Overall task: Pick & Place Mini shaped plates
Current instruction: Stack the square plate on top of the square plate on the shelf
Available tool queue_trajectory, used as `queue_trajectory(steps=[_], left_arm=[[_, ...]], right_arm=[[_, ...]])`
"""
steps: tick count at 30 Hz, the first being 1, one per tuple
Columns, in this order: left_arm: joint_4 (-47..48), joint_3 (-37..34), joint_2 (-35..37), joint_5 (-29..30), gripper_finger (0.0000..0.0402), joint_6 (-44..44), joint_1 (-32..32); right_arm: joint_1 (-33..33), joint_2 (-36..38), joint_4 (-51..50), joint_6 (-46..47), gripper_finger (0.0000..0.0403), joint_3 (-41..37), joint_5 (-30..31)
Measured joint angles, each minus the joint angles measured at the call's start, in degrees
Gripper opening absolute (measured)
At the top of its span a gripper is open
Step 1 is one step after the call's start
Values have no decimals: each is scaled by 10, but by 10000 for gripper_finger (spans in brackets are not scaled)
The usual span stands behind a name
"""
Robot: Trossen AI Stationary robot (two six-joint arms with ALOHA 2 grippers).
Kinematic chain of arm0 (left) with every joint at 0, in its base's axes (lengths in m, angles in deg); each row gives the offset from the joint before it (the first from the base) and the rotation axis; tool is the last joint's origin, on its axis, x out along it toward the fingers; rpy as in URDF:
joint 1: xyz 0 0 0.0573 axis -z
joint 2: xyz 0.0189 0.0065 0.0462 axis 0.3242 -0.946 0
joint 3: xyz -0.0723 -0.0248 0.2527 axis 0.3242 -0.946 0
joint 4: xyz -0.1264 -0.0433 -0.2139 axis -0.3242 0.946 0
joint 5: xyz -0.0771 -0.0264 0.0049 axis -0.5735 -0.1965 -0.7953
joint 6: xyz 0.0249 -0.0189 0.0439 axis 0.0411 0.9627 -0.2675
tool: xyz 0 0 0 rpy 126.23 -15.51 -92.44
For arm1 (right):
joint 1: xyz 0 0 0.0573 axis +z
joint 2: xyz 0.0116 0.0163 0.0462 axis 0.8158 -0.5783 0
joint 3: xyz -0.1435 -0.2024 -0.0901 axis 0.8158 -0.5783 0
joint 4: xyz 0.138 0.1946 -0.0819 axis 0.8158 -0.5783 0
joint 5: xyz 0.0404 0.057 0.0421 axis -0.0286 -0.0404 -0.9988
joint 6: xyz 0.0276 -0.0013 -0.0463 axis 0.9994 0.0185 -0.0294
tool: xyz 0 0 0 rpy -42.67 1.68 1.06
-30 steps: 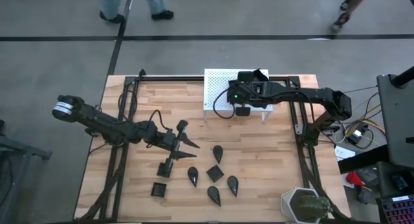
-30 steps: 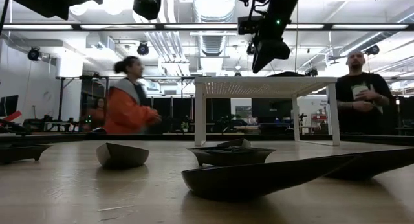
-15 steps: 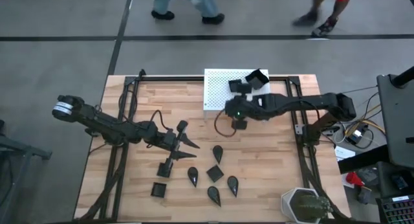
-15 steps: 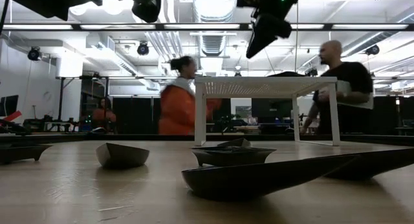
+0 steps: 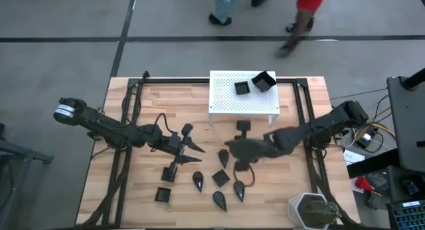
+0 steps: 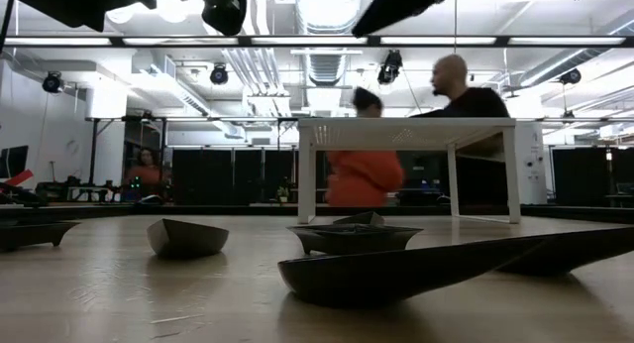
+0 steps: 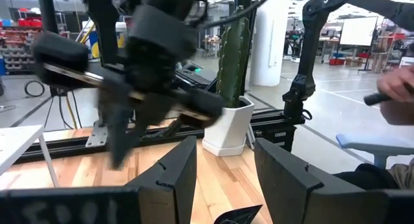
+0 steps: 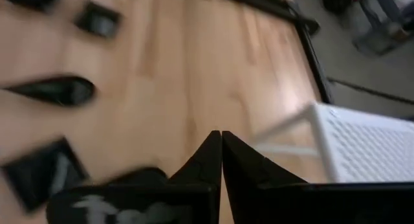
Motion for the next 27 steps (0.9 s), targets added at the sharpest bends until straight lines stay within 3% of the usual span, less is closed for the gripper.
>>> queue_trajectory(steps=[4, 11, 19, 27], left_arm=[[9, 0, 0, 0, 151, 10, 0], [73, 0, 0, -2, 151, 78, 2], [229, 0, 0, -21, 152, 265, 17], [448, 0, 0, -23, 151, 441, 45]], right_arm=[[27, 0, 93, -6, 8, -44, 17], [29, 0, 171, 11, 8, -96, 19], [29, 0, 215, -7, 8, -123, 14], [33, 0, 213, -40, 8, -127, 1]])
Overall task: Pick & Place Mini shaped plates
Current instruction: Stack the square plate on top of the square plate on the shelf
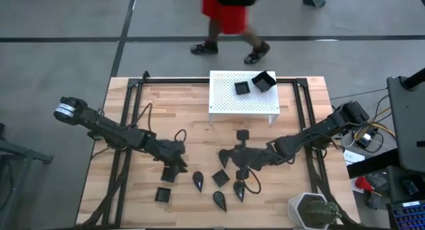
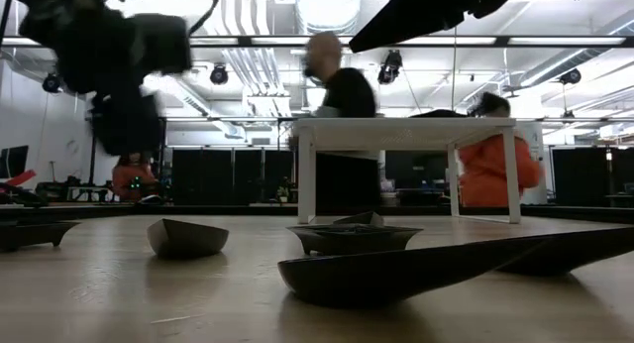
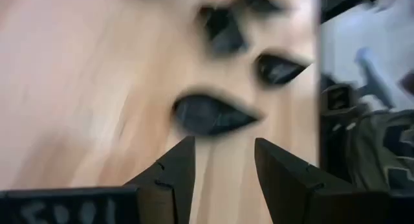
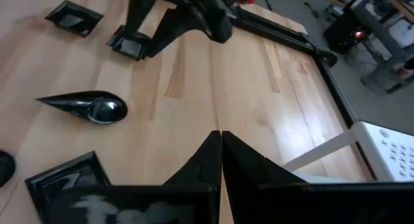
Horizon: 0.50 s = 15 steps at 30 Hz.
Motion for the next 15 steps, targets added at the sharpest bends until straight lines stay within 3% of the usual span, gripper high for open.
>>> queue_trajectory(steps=[7, 15], left_arm=[[85, 0, 0, -21, 151, 144, 39], [103, 0, 4, -24, 151, 257, 77]], right_arm=[[0, 0, 0, -23, 8, -1, -6], [0, 0, 2, -56, 8, -1, -33]])
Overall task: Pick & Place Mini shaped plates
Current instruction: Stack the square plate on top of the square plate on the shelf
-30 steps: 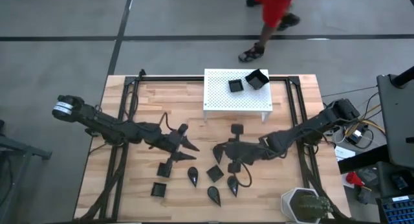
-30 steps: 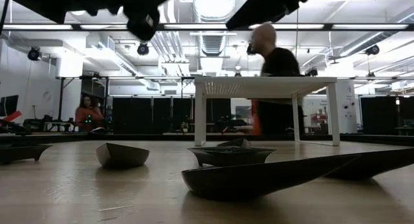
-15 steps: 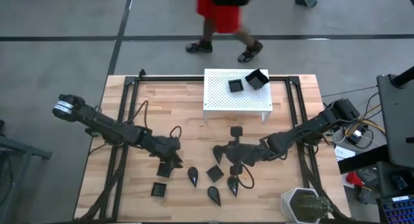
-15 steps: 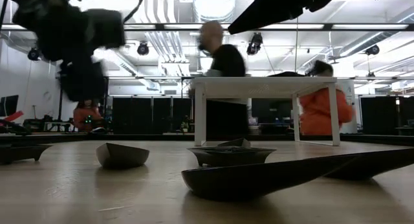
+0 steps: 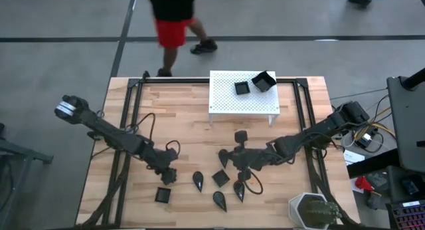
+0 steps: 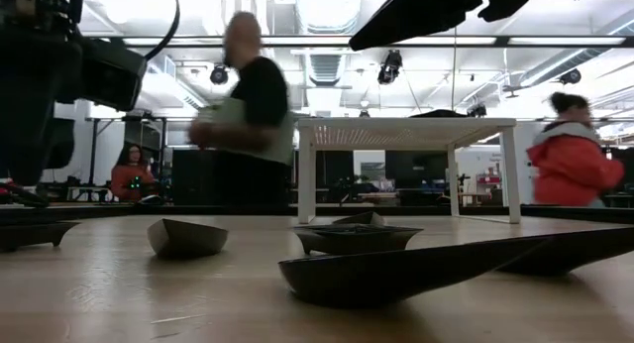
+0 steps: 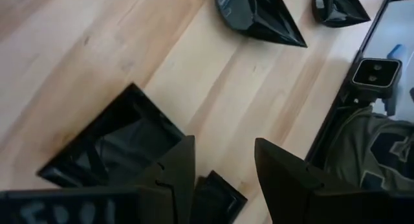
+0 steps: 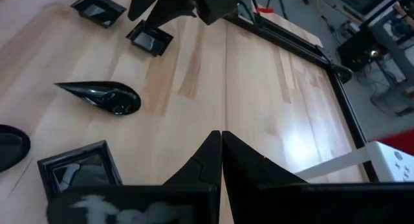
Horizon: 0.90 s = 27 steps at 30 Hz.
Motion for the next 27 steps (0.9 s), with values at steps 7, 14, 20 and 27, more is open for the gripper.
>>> queue_trajectory(steps=[7, 14, 20, 27], left_arm=[[30, 0, 7, -23, 151, 56, 27], [121, 0, 23, -36, 146, 85, 32], [197, 2, 47, 6, 138, 116, 32], [201, -3, 50, 71, 135, 148, 32]], right_arm=[[0, 0, 1, -21, 8, -3, -1], [-1, 0, 52, -32, 8, -32, -1], [-1, 0, 63, -32, 8, -38, -1], [-1, 0, 69, -30, 8, -38, -1]])
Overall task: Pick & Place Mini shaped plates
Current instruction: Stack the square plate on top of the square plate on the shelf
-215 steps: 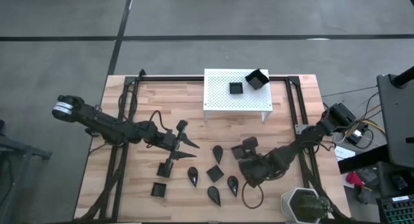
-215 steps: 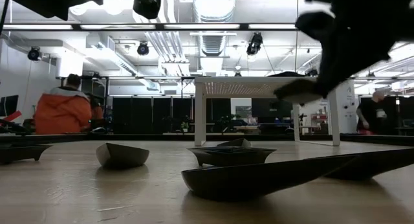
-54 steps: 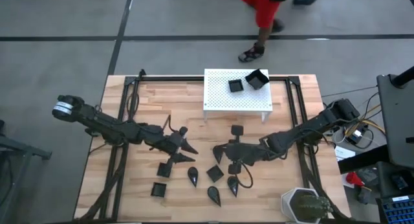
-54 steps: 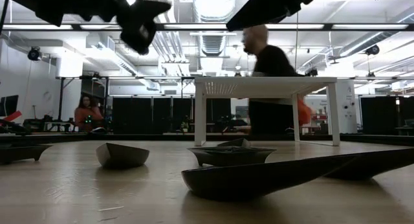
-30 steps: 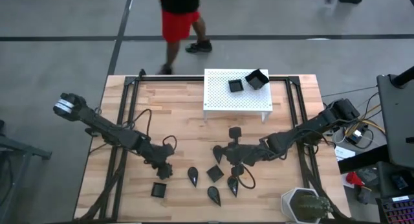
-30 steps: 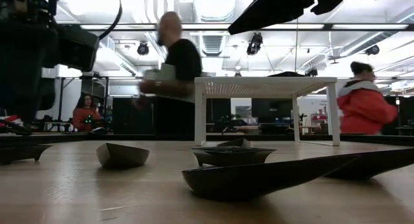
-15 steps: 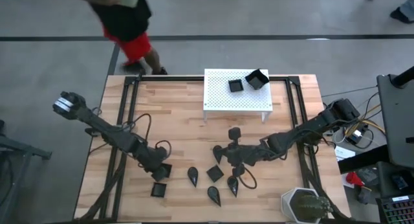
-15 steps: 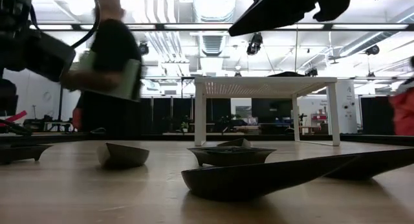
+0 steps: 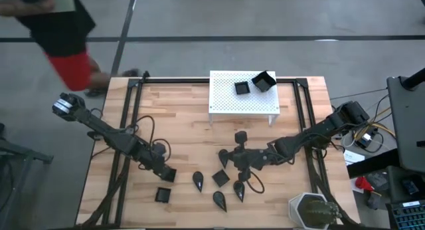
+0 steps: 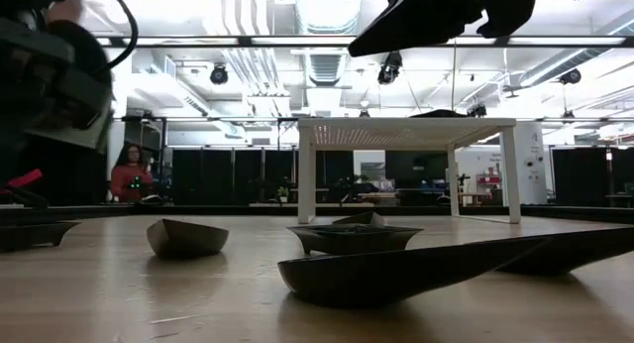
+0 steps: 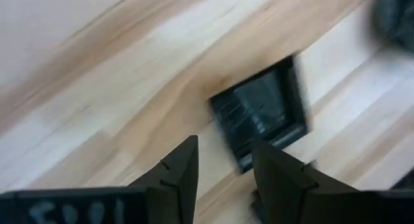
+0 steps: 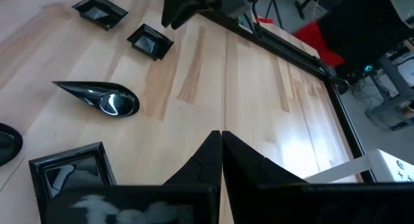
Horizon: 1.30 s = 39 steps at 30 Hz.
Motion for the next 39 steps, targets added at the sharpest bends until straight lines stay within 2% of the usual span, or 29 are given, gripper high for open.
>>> queue_trajectory(steps=[7, 22, 39], left_arm=[[-2, -2, 0, 17, 135, 9, 0], [-34, -12, -42, 19, 135, 17, 1], [-49, -12, -57, 17, 135, 17, 7]], right_arm=[[0, 0, 2, 6, 8, 0, -1], [0, -8, 3, 10, 8, 0, -1], [0, -8, 3, 12, 8, 0, -1]])
